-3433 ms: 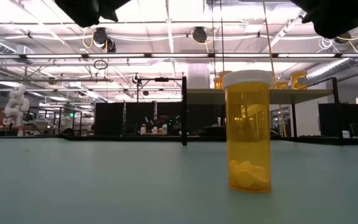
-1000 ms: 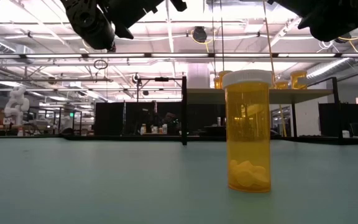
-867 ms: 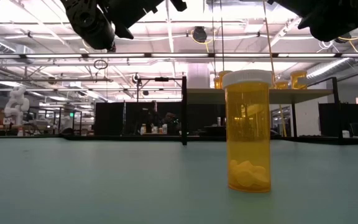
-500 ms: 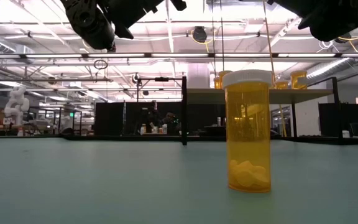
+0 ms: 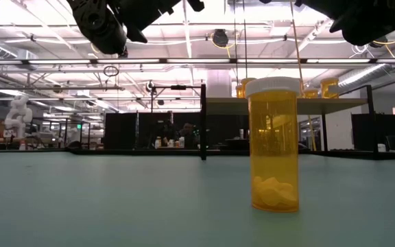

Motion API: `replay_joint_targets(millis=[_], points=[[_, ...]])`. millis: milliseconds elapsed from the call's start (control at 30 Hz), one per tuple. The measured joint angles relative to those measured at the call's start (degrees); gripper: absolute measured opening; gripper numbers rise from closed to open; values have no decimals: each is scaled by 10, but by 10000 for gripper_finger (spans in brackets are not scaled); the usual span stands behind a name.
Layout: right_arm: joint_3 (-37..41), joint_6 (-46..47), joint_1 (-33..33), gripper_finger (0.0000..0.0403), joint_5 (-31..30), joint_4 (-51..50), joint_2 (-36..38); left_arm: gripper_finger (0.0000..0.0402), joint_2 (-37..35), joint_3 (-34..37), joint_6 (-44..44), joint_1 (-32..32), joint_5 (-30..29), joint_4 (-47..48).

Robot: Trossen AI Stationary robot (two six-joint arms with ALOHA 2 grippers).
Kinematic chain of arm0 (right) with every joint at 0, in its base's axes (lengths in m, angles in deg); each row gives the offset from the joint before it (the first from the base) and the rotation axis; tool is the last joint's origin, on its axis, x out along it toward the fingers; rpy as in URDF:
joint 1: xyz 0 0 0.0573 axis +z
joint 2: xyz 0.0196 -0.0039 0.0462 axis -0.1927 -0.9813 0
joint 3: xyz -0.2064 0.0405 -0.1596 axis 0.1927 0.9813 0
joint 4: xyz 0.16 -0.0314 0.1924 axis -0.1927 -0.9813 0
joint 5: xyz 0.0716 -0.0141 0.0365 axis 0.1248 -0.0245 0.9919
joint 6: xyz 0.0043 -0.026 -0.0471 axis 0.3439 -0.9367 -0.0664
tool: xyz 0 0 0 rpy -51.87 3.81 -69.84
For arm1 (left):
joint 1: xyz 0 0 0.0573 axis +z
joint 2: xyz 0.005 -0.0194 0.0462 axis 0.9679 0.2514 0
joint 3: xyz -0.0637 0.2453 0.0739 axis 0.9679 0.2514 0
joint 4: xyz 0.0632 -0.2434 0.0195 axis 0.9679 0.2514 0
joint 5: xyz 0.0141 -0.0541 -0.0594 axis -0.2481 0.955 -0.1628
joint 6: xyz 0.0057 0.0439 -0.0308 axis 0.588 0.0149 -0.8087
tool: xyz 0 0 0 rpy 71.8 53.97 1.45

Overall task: Pick and place medicine bottles onto shelf by color
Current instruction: Put the pink pill bottle on the shelf

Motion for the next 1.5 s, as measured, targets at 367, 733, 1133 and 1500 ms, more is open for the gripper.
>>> replay_joint_targets(millis=[367, 733, 1133, 1500], points=[[1, 13, 13, 104, -69, -3, 3, 97, -1, 0, 1, 8, -1, 25], [37, 17, 123, 210, -474, -180, 93, 94, 1, 24, 20, 71, -4, 182], [-19, 461, 130, 260, -336, -723, 261, 93, 1, 19, 75, 56, -9, 543], [-19, 519, 22, 255, -88, -810, 197, 93, 1, 19, 56, 22, -57, 628]])
